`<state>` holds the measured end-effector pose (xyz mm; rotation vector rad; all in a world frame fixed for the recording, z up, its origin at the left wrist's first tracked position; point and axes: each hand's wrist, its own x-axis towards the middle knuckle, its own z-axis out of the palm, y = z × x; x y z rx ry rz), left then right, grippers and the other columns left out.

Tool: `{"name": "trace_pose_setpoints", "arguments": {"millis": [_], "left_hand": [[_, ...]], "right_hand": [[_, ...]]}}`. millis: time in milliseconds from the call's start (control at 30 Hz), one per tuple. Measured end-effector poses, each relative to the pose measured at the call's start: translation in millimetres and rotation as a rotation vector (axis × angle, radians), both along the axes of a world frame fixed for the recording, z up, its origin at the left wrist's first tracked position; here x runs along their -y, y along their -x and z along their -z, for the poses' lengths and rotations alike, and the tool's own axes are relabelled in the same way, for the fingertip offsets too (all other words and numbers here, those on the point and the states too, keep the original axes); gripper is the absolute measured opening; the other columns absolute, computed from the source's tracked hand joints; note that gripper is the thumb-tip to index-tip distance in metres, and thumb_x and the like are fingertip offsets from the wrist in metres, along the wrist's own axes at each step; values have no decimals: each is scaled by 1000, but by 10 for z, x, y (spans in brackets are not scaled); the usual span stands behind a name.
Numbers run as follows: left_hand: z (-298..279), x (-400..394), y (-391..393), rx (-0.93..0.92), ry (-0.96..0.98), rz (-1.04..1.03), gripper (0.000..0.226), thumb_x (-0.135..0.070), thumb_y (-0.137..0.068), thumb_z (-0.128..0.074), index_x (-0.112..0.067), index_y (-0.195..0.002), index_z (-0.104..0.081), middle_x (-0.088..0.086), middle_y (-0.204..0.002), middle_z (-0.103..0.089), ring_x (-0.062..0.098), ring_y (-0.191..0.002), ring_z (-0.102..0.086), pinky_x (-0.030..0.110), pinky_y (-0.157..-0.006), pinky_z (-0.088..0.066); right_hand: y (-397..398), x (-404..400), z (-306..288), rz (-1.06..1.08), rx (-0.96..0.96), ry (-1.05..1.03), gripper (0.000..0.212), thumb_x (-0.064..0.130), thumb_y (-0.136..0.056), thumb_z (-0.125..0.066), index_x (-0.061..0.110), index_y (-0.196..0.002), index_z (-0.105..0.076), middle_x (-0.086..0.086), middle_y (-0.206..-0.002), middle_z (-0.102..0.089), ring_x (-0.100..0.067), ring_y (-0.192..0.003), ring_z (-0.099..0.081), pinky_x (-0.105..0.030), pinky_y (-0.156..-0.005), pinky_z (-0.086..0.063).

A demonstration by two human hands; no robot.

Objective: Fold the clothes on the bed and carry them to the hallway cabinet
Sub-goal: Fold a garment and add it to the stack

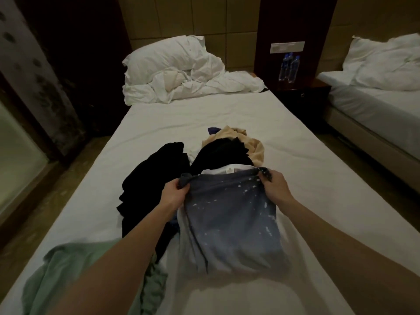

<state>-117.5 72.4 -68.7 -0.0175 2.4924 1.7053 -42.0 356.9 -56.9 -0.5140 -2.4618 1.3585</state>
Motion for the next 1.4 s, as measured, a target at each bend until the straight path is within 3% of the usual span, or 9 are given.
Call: {"name": "trace_pose_setpoints", "arguments": {"millis": [167,300,400,500,667,867,1100,1200,1400], "left_hand": [[70,-82,239,65,264,188,32,-15,-92,-67,-7,-121,-56,8,-115,-61,26,-108,-59,43,-98,-49],[14,-180,231,151,322,309,30,-10,-89,-70,1,-116,-63,13,-113,-66,28,-109,-62,37,-94,-52],[-81,-152,133,224,266,349,25,-10,-92,-67,8,-109,-67,24,-112,-68,34,-107,-65,43,-95,-52],[-255,-31,-45,217,173,373,18,-6,-98,-57,7,-108,-66,22,-107,-67,31,-100,-64,44,-94,-52],[-689,370,-538,170,-86,293,16,-7,-102,-50,-14,-103,-64,6,-91,-69,16,-77,-68,27,-64,-55],[-1188,1061,-1224,-21,-202,160,23,-10,-96,-63,-10,-118,-65,15,-109,-71,32,-100,-67,40,-81,-56],[-1527,2047,-1963,-161,-377,-77,29,-13,-93,-65,-3,-121,-64,13,-108,-70,25,-95,-68,32,-80,-57],[-1552,2466,-2207,-134,-400,-189,33,-21,-96,-62,1,-121,-63,18,-111,-68,31,-98,-65,43,-91,-53],[-1422,3218,-2522,-18,-435,-373,28,-15,-92,-66,-4,-118,-67,18,-110,-71,33,-99,-68,37,-77,-54]], "right_hand": [[191,-76,130,-54,85,71,18,24,-100,-55,9,-111,-55,-8,-109,-59,-27,-103,-56,-33,-79,-39],[163,-79,96,-52,62,125,33,24,-94,-65,13,-122,-52,1,-115,-54,-18,-107,-53,-36,-91,-45],[50,-82,-30,-109,22,104,23,23,-93,-66,16,-115,-63,1,-109,-64,-17,-102,-59,-31,-88,-48],[-165,-39,-292,-157,-36,97,2,18,-94,-65,18,-97,-65,8,-87,-64,-7,-83,-58,-10,-67,-44],[-585,149,-767,-221,-145,136,4,19,-97,-61,19,-93,-64,6,-86,-63,-3,-80,-56,-4,-63,-41],[-1062,690,-1272,-337,-261,165,6,24,-97,-62,23,-100,-67,0,-107,-64,-13,-98,-58,-25,-84,-44],[-1571,1672,-1694,-409,-334,325,11,13,-90,-71,12,-101,-73,6,-90,-69,4,-78,-65,-14,-73,-51],[-1698,2101,-1666,-456,-261,436,8,14,-86,-75,18,-92,-73,-6,-94,-72,-18,-91,-69,-30,-80,-57],[-1846,2917,-1353,-537,-96,533,11,15,-85,-76,17,-96,-74,-8,-103,-72,-27,-94,-69,-43,-78,-57]]}}
